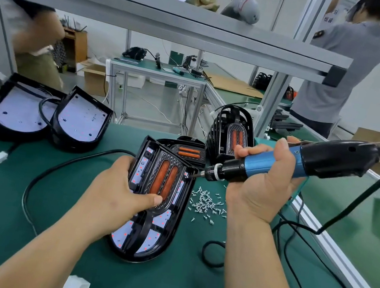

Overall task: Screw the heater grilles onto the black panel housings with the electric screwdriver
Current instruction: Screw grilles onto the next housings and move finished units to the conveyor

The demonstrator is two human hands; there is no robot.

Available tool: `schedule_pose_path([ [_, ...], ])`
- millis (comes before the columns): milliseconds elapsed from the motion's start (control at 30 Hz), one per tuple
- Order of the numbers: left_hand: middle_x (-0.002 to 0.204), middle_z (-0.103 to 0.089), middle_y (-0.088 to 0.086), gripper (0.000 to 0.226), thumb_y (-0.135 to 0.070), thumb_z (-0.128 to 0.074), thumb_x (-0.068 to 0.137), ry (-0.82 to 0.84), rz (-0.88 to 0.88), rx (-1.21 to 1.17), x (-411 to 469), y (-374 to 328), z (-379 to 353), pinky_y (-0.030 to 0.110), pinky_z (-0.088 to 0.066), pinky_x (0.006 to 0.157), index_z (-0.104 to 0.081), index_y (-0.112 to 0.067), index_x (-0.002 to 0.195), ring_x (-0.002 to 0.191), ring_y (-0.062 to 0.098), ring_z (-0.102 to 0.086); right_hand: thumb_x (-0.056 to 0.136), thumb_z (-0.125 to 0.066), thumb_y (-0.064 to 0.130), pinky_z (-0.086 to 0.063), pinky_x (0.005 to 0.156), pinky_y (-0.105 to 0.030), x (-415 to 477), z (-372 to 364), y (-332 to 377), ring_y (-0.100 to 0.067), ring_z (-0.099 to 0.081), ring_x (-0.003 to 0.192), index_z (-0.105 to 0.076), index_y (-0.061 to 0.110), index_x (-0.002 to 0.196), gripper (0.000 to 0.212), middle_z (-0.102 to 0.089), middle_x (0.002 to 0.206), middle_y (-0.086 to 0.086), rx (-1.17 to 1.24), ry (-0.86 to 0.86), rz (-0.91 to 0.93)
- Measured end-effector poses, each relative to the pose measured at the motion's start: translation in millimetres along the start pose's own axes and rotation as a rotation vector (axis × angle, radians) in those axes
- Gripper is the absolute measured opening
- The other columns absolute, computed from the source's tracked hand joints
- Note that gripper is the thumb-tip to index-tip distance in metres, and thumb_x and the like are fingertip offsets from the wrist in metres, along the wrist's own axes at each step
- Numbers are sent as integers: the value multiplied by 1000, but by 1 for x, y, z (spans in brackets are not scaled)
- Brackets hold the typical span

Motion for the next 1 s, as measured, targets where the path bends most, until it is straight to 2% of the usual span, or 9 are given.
schedule_pose_path([
  [100, 88, -67, -33, 48, -29, -89, 66, 6, -2, 6, 0, -1, -1, 21, -46, 68, -52, -37, 97, 78, -8, -63, 83, -61, 14, -53, 61, -36, -1, -7, 5, -21, -49, 50, -50, 14, 104, 24, -49, 54, -3, -31, 64, 59],
  [233, 86, -72, -20, 50, -28, -90, 66, 5, 27, 0, -1, 1, 0, 39, -57, 76, -53, -36, 98, 84, 7, -69, 83, -61, 14, -52, 59, -34, 3, -9, 2, -18, -51, 49, -52, 15, 103, 22, -50, 53, -2, -21, 123, 65],
  [367, 89, -71, -26, 49, -28, -90, 66, 22, 44, -18, 3, 5, -2, 30, -53, 72, -54, -36, 98, 82, 4, -69, 82, -60, 15, -51, 61, -36, 1, -8, -2, -18, -51, 49, -51, 17, 102, 22, -50, 52, -1, -55, 125, 81],
  [500, 91, -77, -2, 42, -21, -89, 68, 103, 202, -161, 11, 26, -5, 35, -57, 71, -65, -24, 102, 84, 19, -74, 80, -61, 14, -49, 59, -35, -4, -12, -25, -14, -52, 47, -49, 17, 97, 22, -53, 53, 1, -138, 130, 58],
  [567, 96, -77, 7, 42, -16, -89, 68, 135, 289, -220, 13, 36, -7, 41, -57, 80, -68, -16, 105, 89, 27, -74, 78, -62, 13, -50, 55, -32, -5, -17, -40, -12, -52, 45, -49, 17, 96, 23, -51, 56, -1, -174, 135, 23],
  [667, 102, -75, 13, 57, -22, -87, 57, 154, 385, -261, 13, 46, -10, 51, -54, 95, -68, -7, 109, 98, 34, -71, 76, -64, 14, -49, 52, -29, -4, -20, -59, -13, -50, 46, -51, 17, 96, 24, -50, 63, -4, -238, 145, -15],
  [800, 106, -72, 15, 51, -22, -88, 68, 149, 463, -251, 14, 54, -12, 47, -53, 94, -65, -5, 110, 99, 36, -68, 76, -65, 16, -47, 51, -28, -3, -15, -71, -23, -46, 51, -51, 18, 96, 25, -47, 66, -10, -305, 134, -15],
  [900, 101, -71, 13, 46, -21, -89, 70, 108, 476, -223, 16, 55, -10, 35, -52, 80, -63, -5, 104, 95, 31, -67, 78, -64, 17, -46, 50, -30, 0, -8, -72, -24, -45, 48, -50, 18, 96, 23, -48, 60, -6, -305, 100, 1],
  [1000, 99, -72, 12, 39, -20, -88, 72, 118, 469, -215, 16, 53, -12, 41, -55, 87, -66, -6, 102, 93, 30, -68, 79, -63, 19, -45, 53, -33, 3, -2, -71, -22, -46, 43, -47, 16, 96, 24, -49, 54, -4, -300, 68, 11],
])
Point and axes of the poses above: each hand's wrist, its own x-axis towards the middle knuckle, its own z-axis out of the back of the hand, y = z × x, the point moved 7 cm from there along x, towards the middle knuckle
